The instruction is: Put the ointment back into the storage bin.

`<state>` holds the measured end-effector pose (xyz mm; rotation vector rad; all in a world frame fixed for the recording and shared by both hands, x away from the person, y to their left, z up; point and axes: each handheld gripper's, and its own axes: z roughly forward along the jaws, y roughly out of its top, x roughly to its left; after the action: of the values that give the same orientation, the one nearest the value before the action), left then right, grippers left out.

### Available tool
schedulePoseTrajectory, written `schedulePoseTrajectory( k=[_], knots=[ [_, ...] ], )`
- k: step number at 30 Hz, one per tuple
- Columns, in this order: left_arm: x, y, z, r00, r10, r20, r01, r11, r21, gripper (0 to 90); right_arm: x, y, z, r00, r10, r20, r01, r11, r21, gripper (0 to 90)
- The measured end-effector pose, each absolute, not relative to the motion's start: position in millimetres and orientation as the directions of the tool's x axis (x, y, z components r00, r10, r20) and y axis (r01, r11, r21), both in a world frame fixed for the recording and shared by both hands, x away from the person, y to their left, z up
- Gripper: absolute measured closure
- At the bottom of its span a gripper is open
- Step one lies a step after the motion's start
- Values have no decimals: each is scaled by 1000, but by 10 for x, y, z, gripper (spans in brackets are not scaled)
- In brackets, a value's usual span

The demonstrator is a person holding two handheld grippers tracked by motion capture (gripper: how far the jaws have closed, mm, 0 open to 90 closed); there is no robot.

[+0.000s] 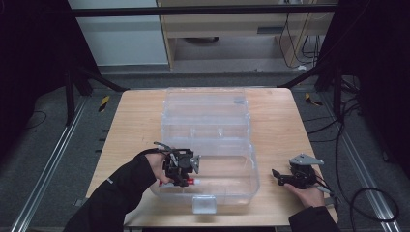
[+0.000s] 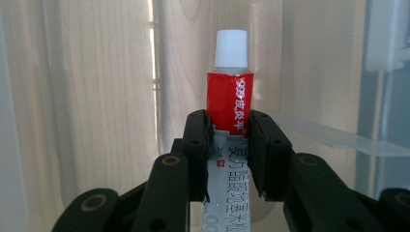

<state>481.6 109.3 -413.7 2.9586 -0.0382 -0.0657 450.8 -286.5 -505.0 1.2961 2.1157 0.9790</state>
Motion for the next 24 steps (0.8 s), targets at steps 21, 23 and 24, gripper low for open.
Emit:
schedulePoseTrajectory(
  k=[21, 23, 24],
  knots=[
    [4882, 1046, -4309, 999, -16, -48, -8, -987, 161, 701, 4506, -2857, -5059, -450, 892, -31, 557, 307, 772, 196],
    [4882, 1051, -4337, 998, -9, -55, -1, -987, 159, 701, 4506, -2857, -5059, -450, 892, -30, 557, 307, 772, 196],
    [4882, 1051, -4337, 998, -9, -55, -1, -987, 159, 701, 4506, -2857, -5059, -450, 892, -30, 557, 307, 772, 196]
  ],
)
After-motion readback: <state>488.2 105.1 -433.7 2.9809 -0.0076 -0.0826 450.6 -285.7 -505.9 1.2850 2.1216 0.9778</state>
